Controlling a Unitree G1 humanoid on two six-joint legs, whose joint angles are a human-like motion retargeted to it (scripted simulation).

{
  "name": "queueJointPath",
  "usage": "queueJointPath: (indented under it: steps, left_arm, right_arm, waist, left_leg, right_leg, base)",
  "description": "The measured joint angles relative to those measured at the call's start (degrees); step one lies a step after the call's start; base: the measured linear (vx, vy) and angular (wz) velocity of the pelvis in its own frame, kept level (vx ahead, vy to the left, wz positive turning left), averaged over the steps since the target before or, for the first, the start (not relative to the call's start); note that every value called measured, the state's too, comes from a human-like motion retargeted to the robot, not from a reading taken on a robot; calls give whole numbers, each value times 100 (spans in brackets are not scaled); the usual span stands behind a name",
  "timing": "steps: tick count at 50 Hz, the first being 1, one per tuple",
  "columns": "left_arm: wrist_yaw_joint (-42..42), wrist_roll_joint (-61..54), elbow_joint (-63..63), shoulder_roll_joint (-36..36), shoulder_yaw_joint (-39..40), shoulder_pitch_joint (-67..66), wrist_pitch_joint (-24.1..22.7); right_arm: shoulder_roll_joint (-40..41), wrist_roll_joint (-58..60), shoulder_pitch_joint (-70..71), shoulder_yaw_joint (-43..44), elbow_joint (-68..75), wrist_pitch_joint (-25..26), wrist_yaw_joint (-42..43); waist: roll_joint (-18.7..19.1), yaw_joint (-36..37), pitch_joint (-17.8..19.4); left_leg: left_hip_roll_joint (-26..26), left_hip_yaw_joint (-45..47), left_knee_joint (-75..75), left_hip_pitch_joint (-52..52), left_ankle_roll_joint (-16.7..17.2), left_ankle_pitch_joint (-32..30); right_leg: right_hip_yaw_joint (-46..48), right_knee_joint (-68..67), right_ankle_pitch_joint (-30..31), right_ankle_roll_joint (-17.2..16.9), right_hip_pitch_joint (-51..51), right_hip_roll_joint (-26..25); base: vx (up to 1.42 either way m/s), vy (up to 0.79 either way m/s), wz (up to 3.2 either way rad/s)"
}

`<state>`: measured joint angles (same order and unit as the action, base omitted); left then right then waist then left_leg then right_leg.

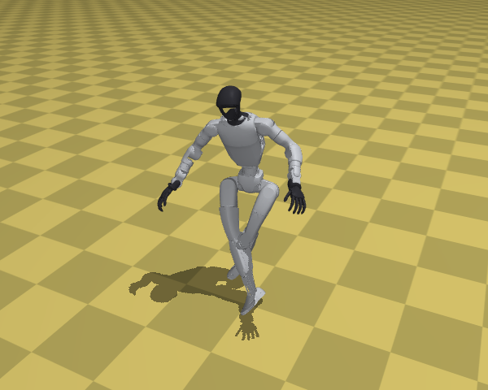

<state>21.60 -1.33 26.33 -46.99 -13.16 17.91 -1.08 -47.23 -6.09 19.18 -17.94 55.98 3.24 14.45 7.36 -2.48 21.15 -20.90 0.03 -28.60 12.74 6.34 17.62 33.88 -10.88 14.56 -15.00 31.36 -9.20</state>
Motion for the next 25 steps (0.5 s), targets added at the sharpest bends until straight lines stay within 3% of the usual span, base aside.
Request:
queueJointPath:
  steps: [3,5,8,10,11,13,15,17,20,22,25]
  left_arm:
    - [421,-528,-517,14,-460,982,-252]
    - [720,-1113,-599,433,-726,1693,-326]
    - [600,-1222,-782,1005,-969,2399,-227]
    - [548,-939,-1119,1046,-1201,2438,-62]
    - [521,-640,-1278,1031,-1240,2298,14]
    - [433,-39,-1496,965,-1150,1894,202]
    - [351,606,-1509,995,-892,1151,349]
    - [283,1174,-1219,1200,-499,100,474]
    - [139,1698,-260,1775,13,-1419,714]
    - [22,1485,696,2305,208,-2146,851]
    - [-342,669,2362,2925,337,-2901,938]
  right_arm:
    - [-480,-751,-1848,1402,323,89,807]
    - [-525,-1782,-3248,2368,406,90,1129]
    - [472,-3764,-5064,4442,359,-117,883]
    - [1411,-4942,-5847,5344,317,-194,723]
    - [1686,-5175,-6013,5473,333,-265,793]
    - [2069,-5189,-6038,5481,408,-378,1087]
    - [2230,-4605,-5653,5392,638,-397,1643]
    - [2271,-4131,-5011,5336,781,-327,1960]
    - [2295,-3701,-3745,4921,854,-284,1574]
    - [2236,-3160,-2830,3963,794,-316,1222]
    - [2142,-1756,-1316,2116,710,-137,1051]
  waist:
    - [826,-1111,-294]
    - [1141,-1521,-593]
    - [773,-2141,-809]
    - [267,-2363,-977]
    - [170,-2459,-1002]
    - [139,-2368,-898]
    - [213,-2085,-796]
    - [202,-1866,-726]
    - [168,-1428,-582]
    - [192,-938,-499]
    - [161,-1,-442]
  left_leg:
    - [-83,-1086,1422,-881,630,-1374]
    - [-141,-1184,2261,-1311,866,-2247]
    - [-234,756,1400,-1652,866,-2306]
    - [394,2394,-609,-1590,731,-1655]
    - [884,2854,-1645,-1502,378,-1426]
    - [1912,3288,-3522,-1091,-47,-1117]
    - [2545,2898,-4736,-429,-68,-928]
    - [2795,2274,-5132,13,17,-653]
    - [3378,1619,-4995,288,-244,-345]
    - [3580,1179,-4460,391,-471,-111]
    - [3345,183,-3133,349,-574,45]
  right_leg:
    - [-232,-82,181,0,-299,-357]
    - [-599,-179,297,0,-533,-449]
    - [-1157,-77,-239,0,-1441,-75]
    - [-1226,51,-981,0,-2144,457]
    - [-1027,-324,-1506,254,-2213,798]
    - [-975,-1286,-2446,925,-2085,1131]
    - [-1300,-2242,-3088,1324,-1813,1209]
    - [-1643,-2611,-3376,1207,-1864,1309]
    - [-2194,-2631,-3437,1010,-2126,1383]
    - [-2739,-2544,-3312,895,-2165,1418]
    - [-3695,-2168,-3077,715,-2196,1527]
  base:
    - [45,94,326]
    - [57,91,276]
    - [74,83,316]
    - [95,74,282]
    - [86,79,185]
    - [67,68,28]
    - [58,58,-98]
    - [57,60,-110]
    - [49,60,-150]
    - [36,67,-214]
    - [25,75,-262]
